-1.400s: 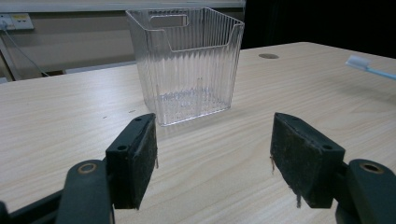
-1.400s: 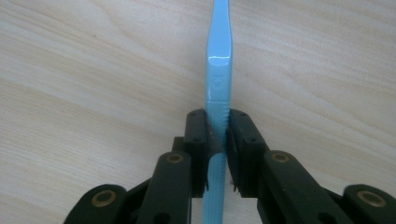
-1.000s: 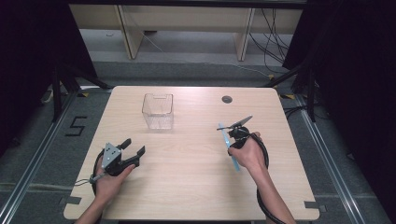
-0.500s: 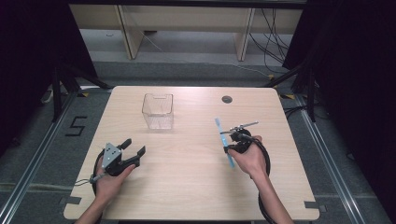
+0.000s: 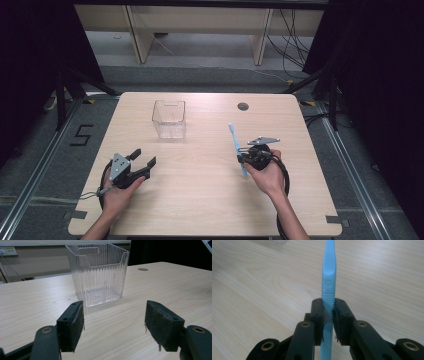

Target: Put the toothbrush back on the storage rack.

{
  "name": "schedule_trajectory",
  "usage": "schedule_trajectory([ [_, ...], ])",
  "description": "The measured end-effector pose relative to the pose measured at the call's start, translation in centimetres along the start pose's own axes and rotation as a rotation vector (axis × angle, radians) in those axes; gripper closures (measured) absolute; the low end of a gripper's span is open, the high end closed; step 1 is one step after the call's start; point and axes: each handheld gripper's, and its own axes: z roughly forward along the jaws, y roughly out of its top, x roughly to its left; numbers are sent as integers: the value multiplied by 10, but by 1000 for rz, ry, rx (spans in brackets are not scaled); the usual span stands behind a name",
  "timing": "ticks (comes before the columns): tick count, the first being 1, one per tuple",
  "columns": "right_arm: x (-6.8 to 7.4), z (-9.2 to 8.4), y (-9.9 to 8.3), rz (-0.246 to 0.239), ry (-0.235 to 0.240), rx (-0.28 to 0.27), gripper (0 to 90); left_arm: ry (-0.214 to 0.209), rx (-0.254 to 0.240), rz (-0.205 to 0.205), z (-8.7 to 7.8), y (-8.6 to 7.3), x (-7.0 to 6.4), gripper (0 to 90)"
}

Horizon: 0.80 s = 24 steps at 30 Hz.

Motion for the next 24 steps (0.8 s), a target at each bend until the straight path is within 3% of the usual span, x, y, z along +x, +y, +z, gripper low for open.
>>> schedule_trajectory([
  [1,-2,1,-1,-33,13,-46,790,0,1,-1,0,0,0,314],
  [2,2,1,-2,18,20,-52,790,-1,1,-2,0,0,0,313],
  [3,-3,1,-3,-43,17,-103,790,-1,2,-2,0,0,0,314],
  [7,-1,0,-6,-40,16,-153,790,0,1,-1,0,0,0,313],
  [9,-3,0,-7,-64,12,-184,790,0,0,-1,0,0,0,313],
  [10,-1,0,-8,-37,12,-201,790,0,0,-2,0,0,0,313],
  [14,-2,-2,-10,-35,17,-255,790,2,-1,-5,0,0,0,312],
  [16,-2,-3,-10,-61,12,-282,790,1,-1,-1,0,0,0,313],
  [17,0,-3,-12,-35,16,-287,790,1,-1,-1,0,0,0,313],
  [18,-2,-1,-12,-76,0,-308,790,1,-1,1,0,0,0,312],
  [19,-1,-2,-13,-55,22,-312,790,1,-1,1,0,0,0,313],
  [20,-1,-3,-15,-93,-3,-328,790,1,-1,1,0,0,0,313],
  [24,2,0,-17,-89,24,-345,790,3,1,-3,0,0,0,312],
])
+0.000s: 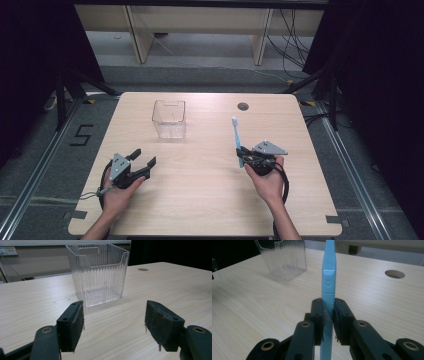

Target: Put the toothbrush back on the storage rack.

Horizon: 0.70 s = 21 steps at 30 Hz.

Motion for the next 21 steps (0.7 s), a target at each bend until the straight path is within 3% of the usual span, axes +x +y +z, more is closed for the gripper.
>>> schedule_trajectory([
  [5,5,3,-2,-43,15,-36,790,0,4,-3,0,0,1,312],
  [6,8,3,-3,-19,2,-34,790,-1,4,-4,0,0,1,311],
  [8,11,4,-2,-24,15,-48,790,-4,1,-2,0,0,1,314],
  [10,11,6,-2,-65,17,-69,790,-3,-2,-4,0,0,0,323],
  [11,14,6,-2,-38,26,-64,790,-6,-1,-1,0,0,0,325],
  [12,14,7,-2,-51,28,-70,790,-10,0,0,0,0,1,326],
  [14,15,7,-1,-60,28,-72,789,-19,5,-23,0,0,2,325],
  [15,17,8,-1,-36,41,-70,789,-25,16,-49,1,1,3,323],
  [16,19,8,-1,-38,16,-76,790,-27,19,-63,1,1,4,321],
  [17,20,8,-1,-29,22,-76,789,-26,24,-68,1,1,5,327],
  [18,19,9,0,-60,24,-86,790,-30,16,-75,2,1,5,331],
  [21,22,10,0,-41,31,-81,789,-41,2,-86,1,6,3,333],
])
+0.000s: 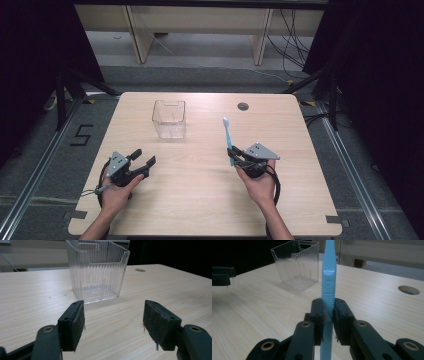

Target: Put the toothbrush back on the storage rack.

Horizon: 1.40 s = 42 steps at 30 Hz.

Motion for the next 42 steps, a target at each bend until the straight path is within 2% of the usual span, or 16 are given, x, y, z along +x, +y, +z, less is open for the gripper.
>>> schedule_trajectory([
  [1,0,1,0,-7,3,-6,789,-3,2,7,-1,2,-2,333],
  [2,3,1,0,26,-6,8,789,-10,-7,10,-1,4,-4,332],
  [4,1,4,0,-18,7,-13,789,-30,-19,7,0,8,-7,330],
  [7,7,6,-1,11,13,-13,789,-58,-14,1,0,13,-14,331],
  [11,9,9,1,-22,-3,-24,790,-94,-10,-5,3,21,-22,336],
  [17,18,13,4,4,22,-36,790,-136,-8,-13,10,29,-30,347],
  [18,17,13,5,-32,9,-41,790,-145,-9,-18,11,30,-32,348],
  [20,20,14,6,-9,24,-36,790,-158,-16,-20,13,33,-35,352],
  [22,21,17,7,-41,23,-44,790,-167,-19,-16,15,34,-37,357],
  [26,27,22,8,-20,41,-41,789,-186,-17,-20,17,39,-40,365],
  [30,31,26,11,-53,34,-54,790,-196,-19,-13,19,42,-43,374],
  [32,37,27,12,-7,43,-39,789,-200,-25,-10,20,43,-45,379],
  [33,36,29,13,-40,53,-42,790,-206,-31,-3,20,44,-46,382],
  [35,38,31,14,-27,60,-47,790,-210,-36,0,21,46,-48,387],
  [40,42,34,16,-64,59,-59,790,-225,-41,6,24,53,-53,406],
  [42,45,36,16,-48,75,-60,790,-234,-43,10,26,55,-56,413],
])
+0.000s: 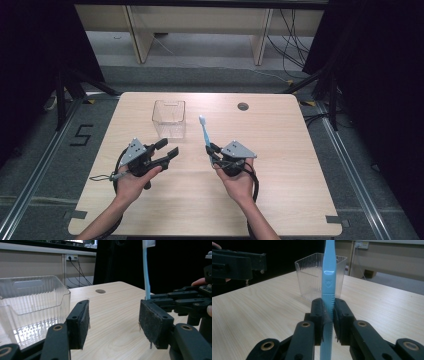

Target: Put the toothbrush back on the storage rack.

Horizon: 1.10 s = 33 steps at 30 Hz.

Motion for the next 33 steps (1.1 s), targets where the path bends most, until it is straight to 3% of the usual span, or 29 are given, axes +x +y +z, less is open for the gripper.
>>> schedule_trajectory([
  [7,9,6,2,-23,6,-15,790,-37,-2,13,9,7,-8,460],
  [10,14,10,2,1,30,-14,790,-54,4,14,12,10,-10,486],
  [15,22,15,4,-4,33,-15,790,-77,-7,21,18,14,-14,517],
  [17,24,19,4,-26,33,-33,790,-74,4,20,19,15,-14,531],
  [18,25,20,5,-25,61,-25,790,-75,8,19,20,15,-14,536],
  [21,28,22,5,-45,48,-28,790,-78,10,9,21,16,-14,559],
  [22,29,23,5,-26,64,-21,790,-80,11,5,22,17,-14,566],
  [23,30,24,5,-44,49,-29,790,-80,11,4,22,17,-14,575],
  [25,32,24,5,-35,54,-13,790,-86,7,2,24,18,-14,589],
  [33,35,27,4,-41,74,-32,790,-86,17,10,30,19,-16,651],
])
